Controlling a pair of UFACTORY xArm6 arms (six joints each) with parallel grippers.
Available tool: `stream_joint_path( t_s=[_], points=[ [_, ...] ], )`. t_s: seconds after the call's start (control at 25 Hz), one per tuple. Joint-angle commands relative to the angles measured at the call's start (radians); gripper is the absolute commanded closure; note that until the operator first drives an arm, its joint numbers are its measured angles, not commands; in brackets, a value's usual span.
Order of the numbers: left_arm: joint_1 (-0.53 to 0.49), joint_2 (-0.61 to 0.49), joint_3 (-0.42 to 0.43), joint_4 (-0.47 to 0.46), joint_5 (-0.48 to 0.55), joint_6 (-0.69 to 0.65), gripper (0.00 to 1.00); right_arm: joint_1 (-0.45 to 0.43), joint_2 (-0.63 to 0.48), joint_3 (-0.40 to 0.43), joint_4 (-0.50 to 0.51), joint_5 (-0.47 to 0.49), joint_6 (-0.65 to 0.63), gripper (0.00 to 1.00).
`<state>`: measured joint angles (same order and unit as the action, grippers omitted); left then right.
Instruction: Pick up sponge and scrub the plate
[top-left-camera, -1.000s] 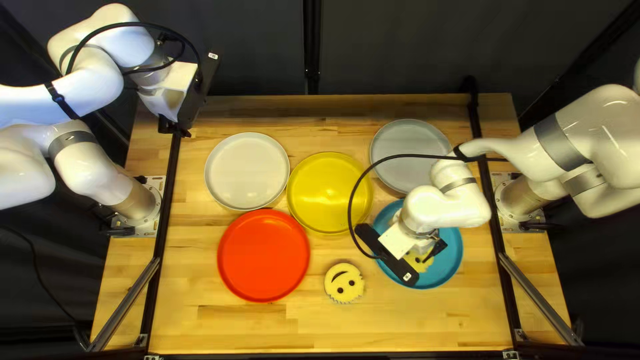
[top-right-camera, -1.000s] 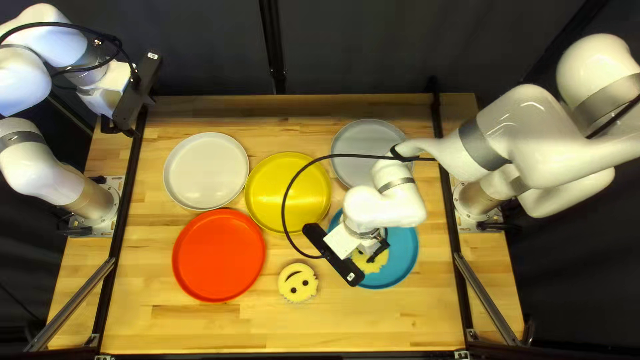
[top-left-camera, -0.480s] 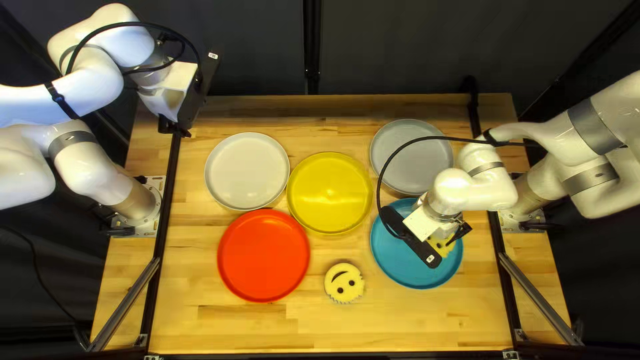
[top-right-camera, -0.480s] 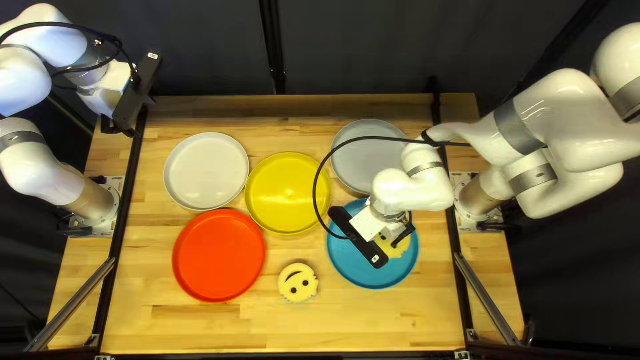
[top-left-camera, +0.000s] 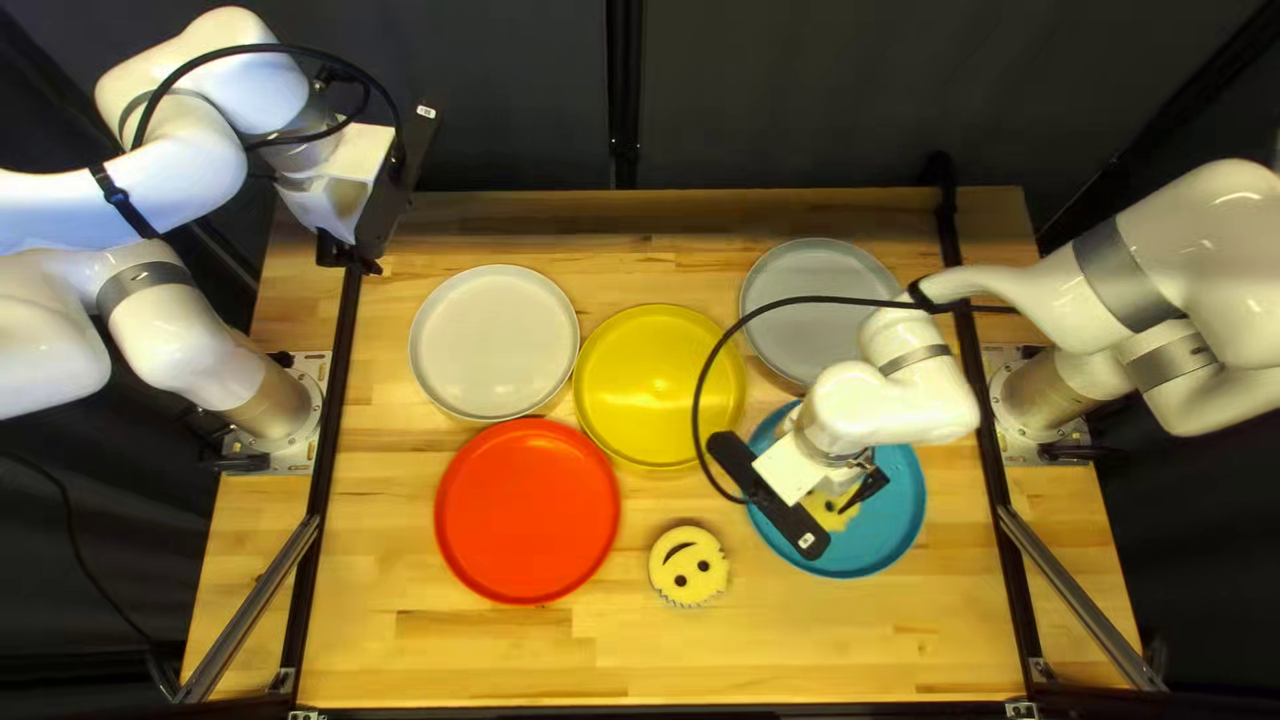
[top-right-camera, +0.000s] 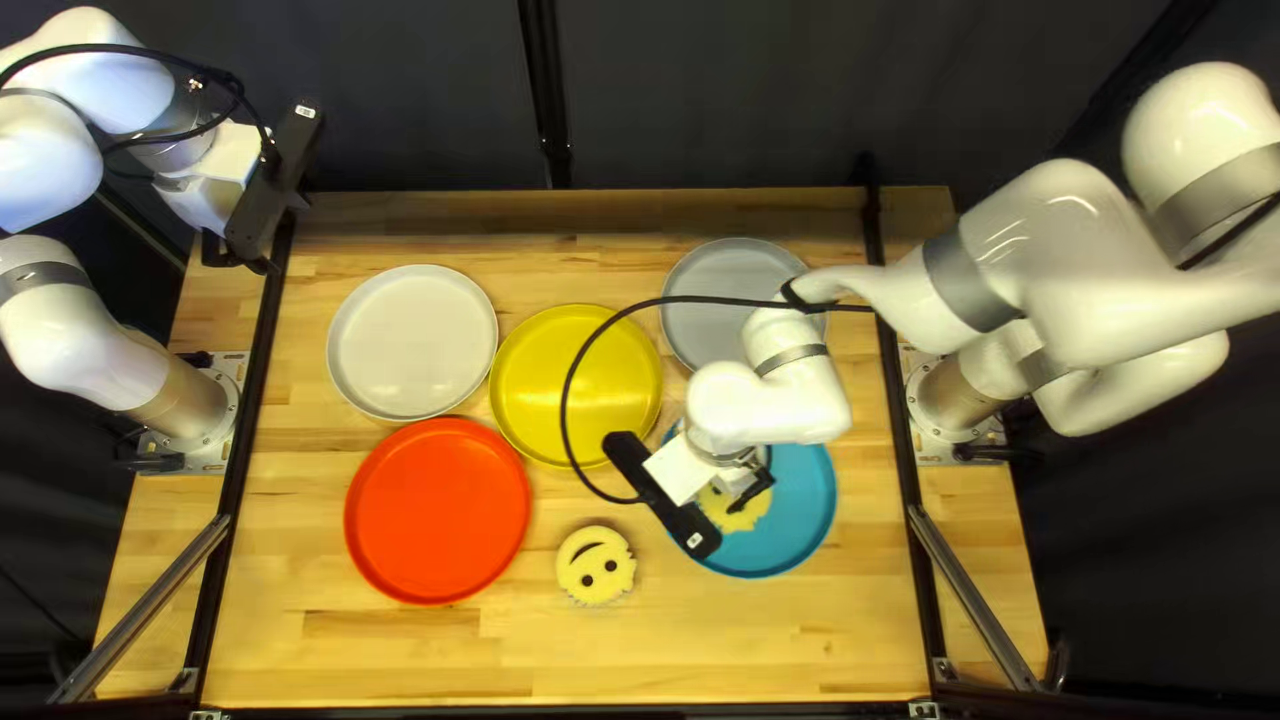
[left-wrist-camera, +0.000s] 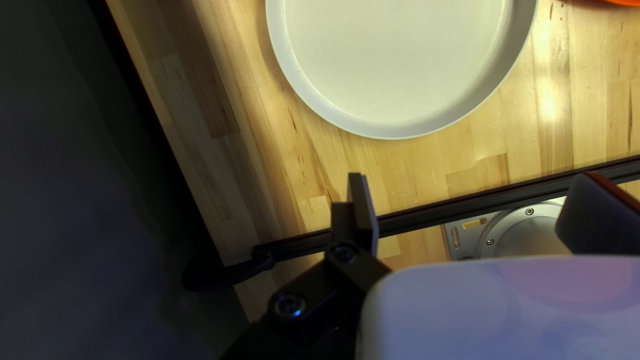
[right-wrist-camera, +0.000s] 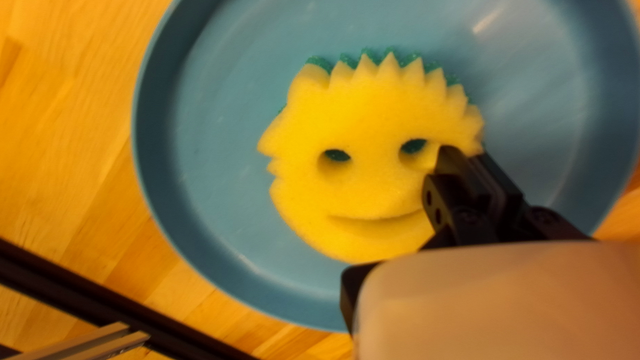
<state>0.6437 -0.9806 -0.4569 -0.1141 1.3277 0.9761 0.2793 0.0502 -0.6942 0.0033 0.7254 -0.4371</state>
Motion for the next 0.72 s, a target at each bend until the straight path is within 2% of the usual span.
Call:
stream_joint_path(
  t_s=[0.04,0.28,0.44,0.6,0.72],
  points=[
    [0.000,0.000,0.000,0.000,0.000,0.000,0.00,0.026,-0.032,0.054,0.007,-0.014,0.012,1.00],
    [0.000,0.000,0.000,0.000,0.000,0.000,0.00,0.042,-0.141,0.186,0.030,-0.013,0.021,1.00],
    [0.000,0.000,0.000,0.000,0.000,0.000,0.00,0.006,-0.227,0.268,0.043,0.008,0.004,1.00],
    [0.000,0.000,0.000,0.000,0.000,0.000,0.00,-0.011,-0.283,0.308,0.052,0.033,0.009,1.00],
    [0.000,0.000,0.000,0.000,0.000,0.000,0.00,-0.014,-0.253,0.291,0.057,0.020,0.007,1.00]
  ],
)
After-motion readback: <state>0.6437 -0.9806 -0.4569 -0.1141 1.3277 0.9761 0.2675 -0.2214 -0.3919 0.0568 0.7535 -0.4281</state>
